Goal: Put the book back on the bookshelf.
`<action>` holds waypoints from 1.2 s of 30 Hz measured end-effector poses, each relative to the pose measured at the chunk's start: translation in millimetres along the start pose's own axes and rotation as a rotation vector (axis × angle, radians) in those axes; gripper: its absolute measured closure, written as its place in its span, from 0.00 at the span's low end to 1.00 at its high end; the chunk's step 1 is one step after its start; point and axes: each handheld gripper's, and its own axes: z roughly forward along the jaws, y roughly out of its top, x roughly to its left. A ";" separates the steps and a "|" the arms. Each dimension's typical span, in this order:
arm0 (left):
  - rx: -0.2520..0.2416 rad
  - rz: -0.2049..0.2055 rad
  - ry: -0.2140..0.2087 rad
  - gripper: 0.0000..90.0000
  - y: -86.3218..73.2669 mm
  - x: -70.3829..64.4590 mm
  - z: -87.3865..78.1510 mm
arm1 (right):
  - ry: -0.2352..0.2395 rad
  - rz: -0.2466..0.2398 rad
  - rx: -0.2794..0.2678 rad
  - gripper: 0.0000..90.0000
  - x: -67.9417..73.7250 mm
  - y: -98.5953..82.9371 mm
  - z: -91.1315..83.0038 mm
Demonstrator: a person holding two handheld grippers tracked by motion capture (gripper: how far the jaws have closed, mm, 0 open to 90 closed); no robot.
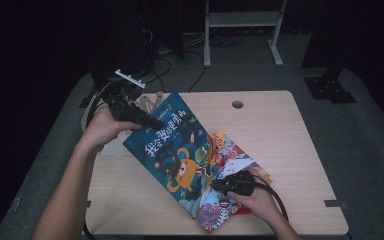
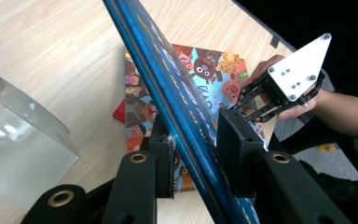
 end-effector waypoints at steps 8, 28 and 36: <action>0.050 -0.005 0.006 0.79 22.3 1.9 -2.4 | 0.001 -0.023 0.002 0.89 0.8 9.6 10.3; 0.129 0.019 0.037 0.85 59.4 -10.3 -3.1 | -0.404 0.291 -0.105 0.50 -105.5 -55.5 -73.7; 0.148 0.031 0.038 0.89 68.5 -18.1 -3.6 | -0.543 0.414 -0.097 0.45 -139.6 -88.5 -87.1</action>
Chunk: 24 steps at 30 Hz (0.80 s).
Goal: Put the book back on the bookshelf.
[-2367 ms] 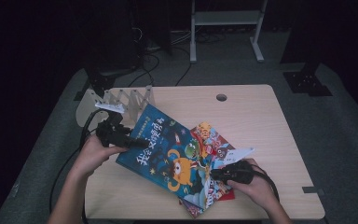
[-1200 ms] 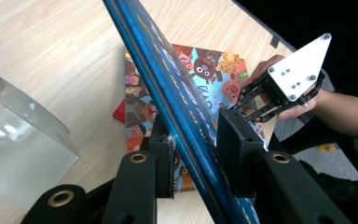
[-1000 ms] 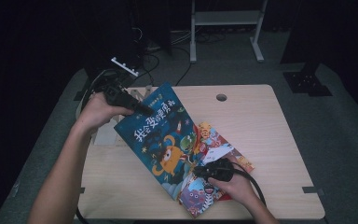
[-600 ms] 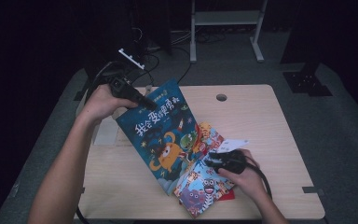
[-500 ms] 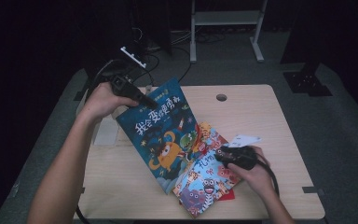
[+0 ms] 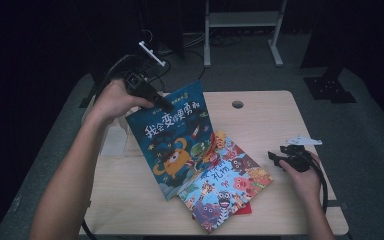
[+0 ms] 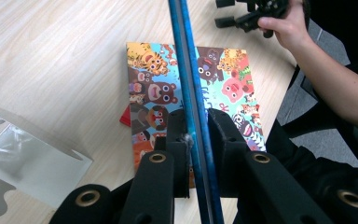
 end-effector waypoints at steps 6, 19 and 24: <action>0.003 -0.004 0.010 0.92 2.7 -5.1 -5.4 | -0.042 0.044 0.016 0.43 -14.2 -9.6 7.0; 0.006 0.007 0.063 0.92 -4.7 -10.4 -17.3 | -0.079 0.034 0.047 0.36 -12.3 -10.2 16.3; 0.001 -0.001 0.086 0.92 -10.8 -9.3 -25.6 | -0.085 0.029 0.051 0.34 -11.0 -10.0 17.0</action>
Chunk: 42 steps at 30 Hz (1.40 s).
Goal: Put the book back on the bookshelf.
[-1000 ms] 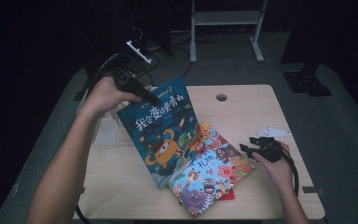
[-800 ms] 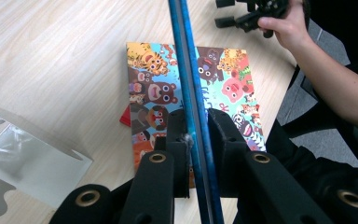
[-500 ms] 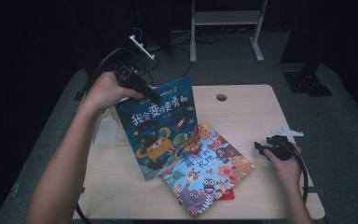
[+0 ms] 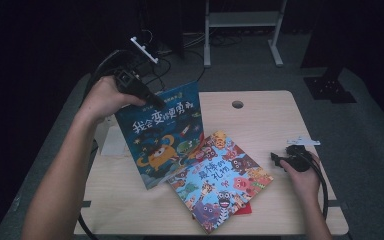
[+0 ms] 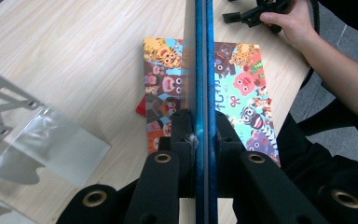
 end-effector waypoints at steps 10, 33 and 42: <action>-0.039 -0.025 0.017 0.92 -18.1 5.0 -21.4 | 0.001 0.000 0.001 0.33 0.3 0.0 0.1; -0.095 -0.102 0.078 0.92 -72.9 25.0 -67.4 | 0.004 -0.005 0.002 0.31 0.7 0.2 0.7; -0.102 -0.141 0.123 0.92 -98.8 32.8 -82.8 | 0.004 -0.003 0.002 0.31 0.8 0.3 0.8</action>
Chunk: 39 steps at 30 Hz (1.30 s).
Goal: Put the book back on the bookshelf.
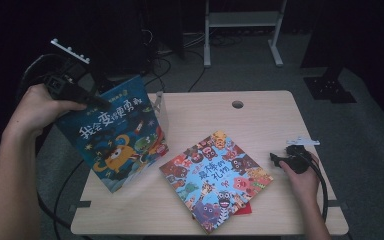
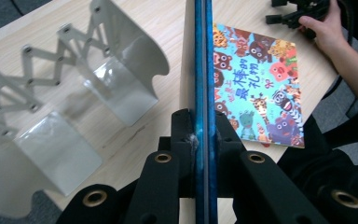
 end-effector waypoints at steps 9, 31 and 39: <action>-0.026 -0.051 0.046 0.92 -26.7 17.7 -17.6 | 0.000 0.000 0.000 0.30 0.0 0.0 0.0; -0.042 -0.250 0.203 0.92 -80.0 57.9 -43.3 | 0.001 -0.001 0.000 0.30 -0.2 0.0 0.0; -0.055 -0.317 0.261 0.92 -74.3 71.5 -30.7 | 0.001 -0.001 0.001 0.30 -0.2 0.0 0.0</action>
